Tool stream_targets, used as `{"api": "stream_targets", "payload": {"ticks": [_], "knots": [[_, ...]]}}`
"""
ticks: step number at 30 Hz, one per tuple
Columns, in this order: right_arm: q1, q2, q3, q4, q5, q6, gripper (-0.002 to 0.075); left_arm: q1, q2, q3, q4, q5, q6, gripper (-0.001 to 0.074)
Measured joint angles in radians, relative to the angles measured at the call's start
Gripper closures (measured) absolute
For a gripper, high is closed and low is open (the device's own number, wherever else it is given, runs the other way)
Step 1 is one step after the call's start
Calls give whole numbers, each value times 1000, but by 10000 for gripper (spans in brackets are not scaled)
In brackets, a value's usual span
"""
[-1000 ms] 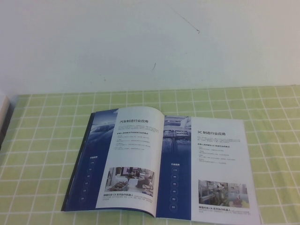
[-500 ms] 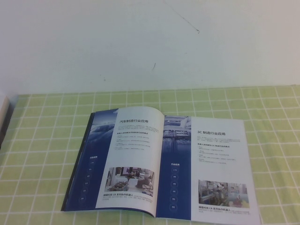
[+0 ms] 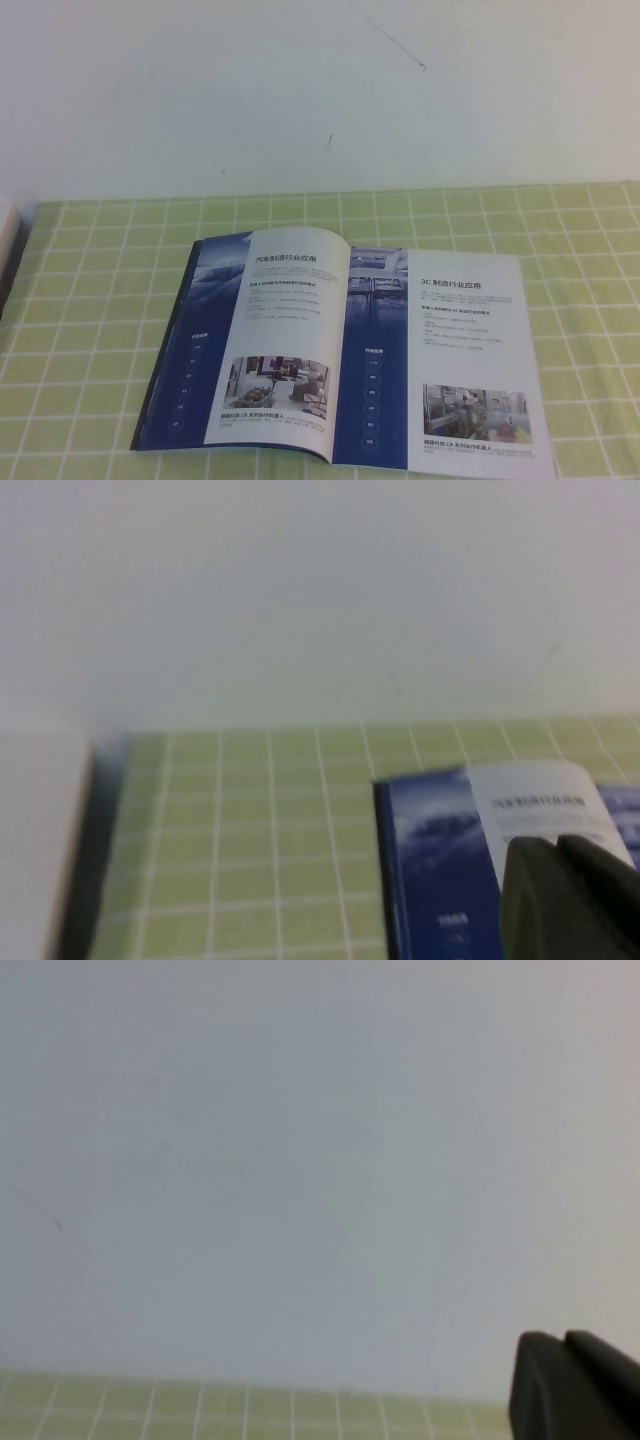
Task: Close book
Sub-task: 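Close the open booklet and leave it lying on the table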
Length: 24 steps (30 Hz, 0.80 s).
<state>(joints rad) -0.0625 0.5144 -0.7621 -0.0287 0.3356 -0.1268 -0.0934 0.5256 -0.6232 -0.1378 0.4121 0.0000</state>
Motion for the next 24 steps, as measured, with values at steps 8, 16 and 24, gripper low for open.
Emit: {"api": "stream_targets", "payload": {"ticks": [8,16,24], "knots": [[0,269,-27,120,98,-15,729,0,254,-21,-600,153,505,738],[37,536,-29,731,312,-645,729,0,539,-52,-913,188,805,738],[234,885,-35,758,266,-816,729,-53,842,-270,-562,213,560,738]]}}
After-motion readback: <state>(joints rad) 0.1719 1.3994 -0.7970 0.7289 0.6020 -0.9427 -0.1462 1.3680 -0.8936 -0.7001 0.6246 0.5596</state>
